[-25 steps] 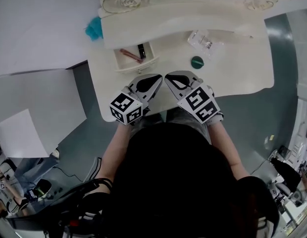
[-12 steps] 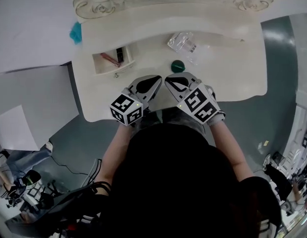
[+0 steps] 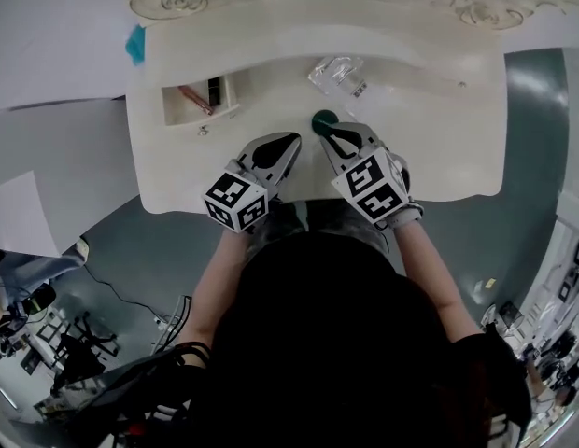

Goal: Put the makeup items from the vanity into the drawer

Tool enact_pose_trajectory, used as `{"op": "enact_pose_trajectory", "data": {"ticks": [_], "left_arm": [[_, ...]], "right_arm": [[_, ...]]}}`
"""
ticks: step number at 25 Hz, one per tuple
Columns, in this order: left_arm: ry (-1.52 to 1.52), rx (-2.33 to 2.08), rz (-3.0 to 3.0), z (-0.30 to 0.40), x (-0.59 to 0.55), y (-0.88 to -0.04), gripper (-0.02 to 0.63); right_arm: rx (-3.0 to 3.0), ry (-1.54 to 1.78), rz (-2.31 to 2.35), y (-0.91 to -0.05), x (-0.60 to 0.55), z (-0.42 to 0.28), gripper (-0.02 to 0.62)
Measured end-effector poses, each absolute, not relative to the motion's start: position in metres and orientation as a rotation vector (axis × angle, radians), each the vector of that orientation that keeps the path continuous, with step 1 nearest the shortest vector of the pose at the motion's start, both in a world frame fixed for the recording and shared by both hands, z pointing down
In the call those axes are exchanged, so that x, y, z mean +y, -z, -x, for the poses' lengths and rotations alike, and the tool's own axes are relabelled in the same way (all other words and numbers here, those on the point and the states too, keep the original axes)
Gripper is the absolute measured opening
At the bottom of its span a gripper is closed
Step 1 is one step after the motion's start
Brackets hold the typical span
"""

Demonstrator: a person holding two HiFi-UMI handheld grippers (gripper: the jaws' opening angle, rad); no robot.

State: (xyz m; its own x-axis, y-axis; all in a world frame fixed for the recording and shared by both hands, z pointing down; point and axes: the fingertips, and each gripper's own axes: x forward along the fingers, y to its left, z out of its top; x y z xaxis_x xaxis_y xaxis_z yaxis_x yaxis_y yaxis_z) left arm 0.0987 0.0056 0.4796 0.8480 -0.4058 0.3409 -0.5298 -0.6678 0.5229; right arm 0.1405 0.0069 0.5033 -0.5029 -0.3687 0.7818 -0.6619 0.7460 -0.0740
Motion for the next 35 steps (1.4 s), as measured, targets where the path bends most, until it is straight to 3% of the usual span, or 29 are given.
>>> {"op": "enact_pose_trajectory", "data": {"ticks": [16,23,35], "left_arm": [[-0.23,-0.84,-2.354,-0.106,0.003,-0.483,0.015],[-0.219,-0.846,-2.344,-0.103,0.004,-0.483,0.015],[-0.205,-0.819,-2.352,-0.084,0.0,-0.477,0.015]], "right_arm": [[-2.085,-0.408,-0.633,-0.537,-0.007,-0.147,0.063],[-2.062,-0.401,-0.603,-0.537,-0.008,-0.148,0.026],[-2.102,-0.429,-0.68,-0.513,-0.013,-0.131,0.021]]}}
